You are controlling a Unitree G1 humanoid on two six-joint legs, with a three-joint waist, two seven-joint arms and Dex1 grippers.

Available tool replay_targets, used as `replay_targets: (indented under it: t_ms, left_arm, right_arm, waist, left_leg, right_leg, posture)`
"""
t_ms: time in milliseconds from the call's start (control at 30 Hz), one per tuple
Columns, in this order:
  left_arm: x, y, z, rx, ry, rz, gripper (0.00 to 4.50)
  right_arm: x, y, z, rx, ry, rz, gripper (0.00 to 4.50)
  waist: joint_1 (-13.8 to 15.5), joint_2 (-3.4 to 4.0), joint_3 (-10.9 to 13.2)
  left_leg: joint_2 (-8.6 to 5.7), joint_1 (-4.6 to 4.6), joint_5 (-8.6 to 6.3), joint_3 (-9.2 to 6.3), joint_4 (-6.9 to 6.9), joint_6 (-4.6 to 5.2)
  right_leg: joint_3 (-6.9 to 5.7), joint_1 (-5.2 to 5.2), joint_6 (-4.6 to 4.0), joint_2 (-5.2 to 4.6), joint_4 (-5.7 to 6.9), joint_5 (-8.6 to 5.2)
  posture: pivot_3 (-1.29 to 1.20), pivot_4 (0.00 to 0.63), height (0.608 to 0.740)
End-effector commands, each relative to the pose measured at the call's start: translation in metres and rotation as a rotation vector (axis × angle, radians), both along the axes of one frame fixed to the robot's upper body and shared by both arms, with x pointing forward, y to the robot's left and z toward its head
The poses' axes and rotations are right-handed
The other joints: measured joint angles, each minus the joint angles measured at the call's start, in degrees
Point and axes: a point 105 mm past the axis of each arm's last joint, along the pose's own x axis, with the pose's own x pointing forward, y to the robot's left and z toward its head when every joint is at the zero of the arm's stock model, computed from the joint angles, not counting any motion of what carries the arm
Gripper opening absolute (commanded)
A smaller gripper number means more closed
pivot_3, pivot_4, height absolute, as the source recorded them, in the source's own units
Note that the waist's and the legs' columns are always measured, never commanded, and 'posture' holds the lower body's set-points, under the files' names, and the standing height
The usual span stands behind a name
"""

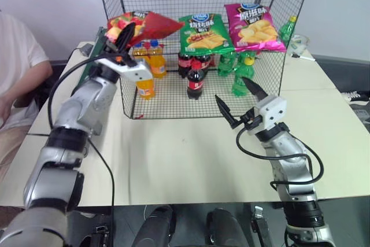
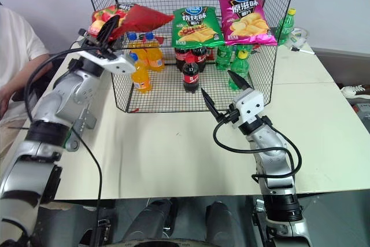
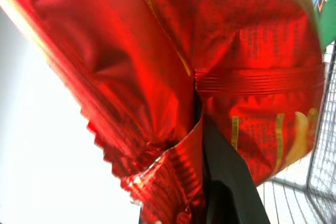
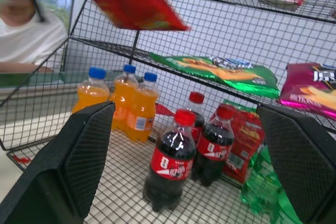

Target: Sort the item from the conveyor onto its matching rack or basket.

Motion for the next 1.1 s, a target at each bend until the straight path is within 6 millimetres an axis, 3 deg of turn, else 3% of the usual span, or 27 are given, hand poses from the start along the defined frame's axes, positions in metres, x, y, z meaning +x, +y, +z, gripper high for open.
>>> replay_targets:
  t_ms: [33, 333, 533, 667, 767, 900, 1000, 1100]
  left_arm:
    - [0.016, 0.000, 0.010, 0.031, -0.047, 0.062, 0.03]
    - [0.049, 0.010, 0.006, -0.007, 0.025, 0.236, 0.03]
    - [0.063, 0.005, -0.028, 0.008, 0.207, 0.299, 0.03]
    - [0.066, 0.005, -0.034, -0.170, 0.322, 0.245, 0.03]
    - [0.068, 0.010, -0.041, -0.170, 0.361, 0.274, 0.03]
    - [0.068, 0.009, -0.034, -0.207, 0.375, 0.247, 0.03]
    - [0.067, 0.001, -0.024, -0.226, 0.358, 0.192, 0.89]
    - [0.066, -0.001, -0.025, -0.243, 0.376, 0.163, 2.25]
  right_arm:
    - [-0.005, 0.004, 0.014, 0.001, -0.054, 0.018, 4.50]
    - [-0.008, 0.001, 0.014, -0.015, -0.044, 0.011, 4.50]
    - [-0.009, 0.003, 0.013, -0.021, -0.034, 0.016, 4.50]
    - [-0.010, 0.003, 0.014, -0.023, -0.033, 0.015, 4.50]
    - [-0.009, 0.002, 0.015, -0.024, -0.032, 0.007, 4.50]
    - [-0.009, 0.003, 0.014, -0.026, -0.028, 0.009, 4.50]
    - [-0.009, 0.005, 0.012, -0.032, -0.023, 0.014, 4.50]
    - [-0.009, 0.005, 0.012, -0.030, -0.022, 0.017, 4.50]
  waist:
    - [-0.29, -0.02, 0.01]
    - [-1.24, -0.08, 0.04]
    - [-1.19, -0.10, 0.04]
    - [-1.21, -0.13, 0.05]
    - [-1.26, -0.13, 0.05]
    - [-1.22, -0.14, 0.04]
    - [-1.19, -0.15, 0.04]
    - [-1.05, -0.16, 0.03]
  left_leg:
    - [0.00, -0.01, 0.00, 0.00, -0.01, 0.00]
    - [-0.04, -0.05, 0.01, -0.02, 0.00, 0.01]
    - [-0.06, -0.08, 0.01, -0.01, 0.02, 0.01]
    - [-0.06, -0.11, 0.01, -0.02, 0.03, 0.01]
    - [-0.05, -0.11, 0.01, -0.02, 0.04, 0.01]
    - [-0.06, -0.10, 0.01, -0.02, 0.06, 0.01]
    - [-0.05, -0.11, 0.01, -0.03, 0.07, 0.01]
    - [-0.07, -0.10, 0.01, -0.03, 0.09, 0.01]
  right_leg:
    - [0.00, -0.02, 0.02, 0.00, -0.01, -0.01]
    - [-0.01, -0.02, 0.12, 0.00, 0.04, -0.07]
    - [-0.01, -0.03, 0.14, -0.02, 0.04, -0.08]
    - [-0.02, -0.05, 0.14, -0.02, 0.05, -0.07]
    - [-0.01, -0.05, 0.13, -0.02, 0.05, -0.07]
    - [-0.02, -0.04, 0.13, -0.02, 0.07, -0.07]
    - [-0.02, -0.04, 0.13, -0.02, 0.07, -0.07]
    - [-0.02, -0.01, 0.13, -0.02, 0.07, -0.07]
  posture:
    - [0.00, 0.150, 0.740]
    - [0.00, 0.150, 0.740]
    - [0.00, 0.150, 0.740]
    - [0.00, 0.150, 0.740]
    - [0.00, 0.150, 0.740]
    - [0.00, 0.150, 0.740]
    - [0.00, 0.150, 0.740]
    - [0.00, 0.150, 0.740]
